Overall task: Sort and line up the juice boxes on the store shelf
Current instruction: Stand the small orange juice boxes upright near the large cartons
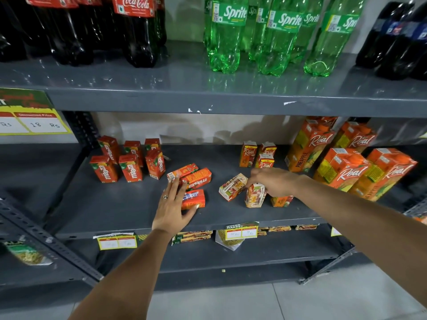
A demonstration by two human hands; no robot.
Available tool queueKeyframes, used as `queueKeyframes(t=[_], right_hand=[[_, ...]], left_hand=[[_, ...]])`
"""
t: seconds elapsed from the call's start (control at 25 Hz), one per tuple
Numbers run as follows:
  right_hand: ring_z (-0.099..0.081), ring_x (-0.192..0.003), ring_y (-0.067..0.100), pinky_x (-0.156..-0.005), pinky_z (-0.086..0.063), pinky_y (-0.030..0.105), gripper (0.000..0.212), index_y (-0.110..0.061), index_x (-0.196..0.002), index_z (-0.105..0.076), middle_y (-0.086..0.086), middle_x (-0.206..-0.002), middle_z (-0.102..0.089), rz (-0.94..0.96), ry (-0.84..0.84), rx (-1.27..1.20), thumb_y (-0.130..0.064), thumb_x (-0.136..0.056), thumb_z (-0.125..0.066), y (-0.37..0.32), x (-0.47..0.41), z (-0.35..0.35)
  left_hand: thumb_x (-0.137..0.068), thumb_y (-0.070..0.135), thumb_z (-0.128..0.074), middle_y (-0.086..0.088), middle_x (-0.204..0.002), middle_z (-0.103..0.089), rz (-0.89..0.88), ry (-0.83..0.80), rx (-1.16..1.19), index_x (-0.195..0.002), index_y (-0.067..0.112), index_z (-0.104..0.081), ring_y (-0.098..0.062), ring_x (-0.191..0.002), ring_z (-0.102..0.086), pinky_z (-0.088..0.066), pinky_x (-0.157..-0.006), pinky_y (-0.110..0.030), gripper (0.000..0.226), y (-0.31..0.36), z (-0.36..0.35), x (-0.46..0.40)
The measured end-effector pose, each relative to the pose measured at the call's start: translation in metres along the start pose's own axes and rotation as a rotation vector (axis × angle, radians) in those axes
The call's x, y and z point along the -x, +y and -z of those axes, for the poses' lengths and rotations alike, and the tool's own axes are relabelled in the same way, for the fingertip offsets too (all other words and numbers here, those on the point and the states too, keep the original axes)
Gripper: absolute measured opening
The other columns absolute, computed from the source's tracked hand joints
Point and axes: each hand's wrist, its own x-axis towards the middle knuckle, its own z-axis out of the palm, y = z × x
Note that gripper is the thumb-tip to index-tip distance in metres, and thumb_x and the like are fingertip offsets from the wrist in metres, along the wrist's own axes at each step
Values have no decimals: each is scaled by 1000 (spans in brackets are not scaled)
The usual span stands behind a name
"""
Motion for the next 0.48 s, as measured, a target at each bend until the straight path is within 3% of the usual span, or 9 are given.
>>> queueKeyframes(t=[0.16,0.24,0.36,0.48], right_hand=[[-52,-109,25,-55,-26,17,85,-30,-146,-34,4,-137,-43,-18,-9,9,14,-79,-60,4,4,3],[-51,-98,22,-52,-23,17,84,-30,-144,-35,5,-133,-43,20,-13,25,16,-78,-59,7,4,2],[-51,-98,20,-60,-33,23,69,-30,-130,-51,-1,-118,-45,59,-17,11,14,-78,-59,8,2,-1],[-51,-102,20,-76,-45,33,59,-29,-130,-54,0,-116,-47,7,-33,-27,0,-81,-69,12,-1,0]], left_hand=[[-85,66,-43,-5,-162,-10,-13,9,13,-152,20,-20,-31,-146,-15,-18,-116,-48,85,0,-1,0],[-84,68,-39,-5,-162,-11,-21,12,-5,-152,20,-20,-30,-147,-14,-14,-116,-46,86,-1,-2,0],[-83,72,-32,-5,-162,-10,-22,10,-14,-152,22,-17,-29,-148,-12,-11,-117,-44,87,-2,-2,-1],[-83,73,-31,-4,-162,-10,-14,14,-9,-152,23,-16,-29,-148,-11,-13,-117,-45,86,-2,-3,-1]])
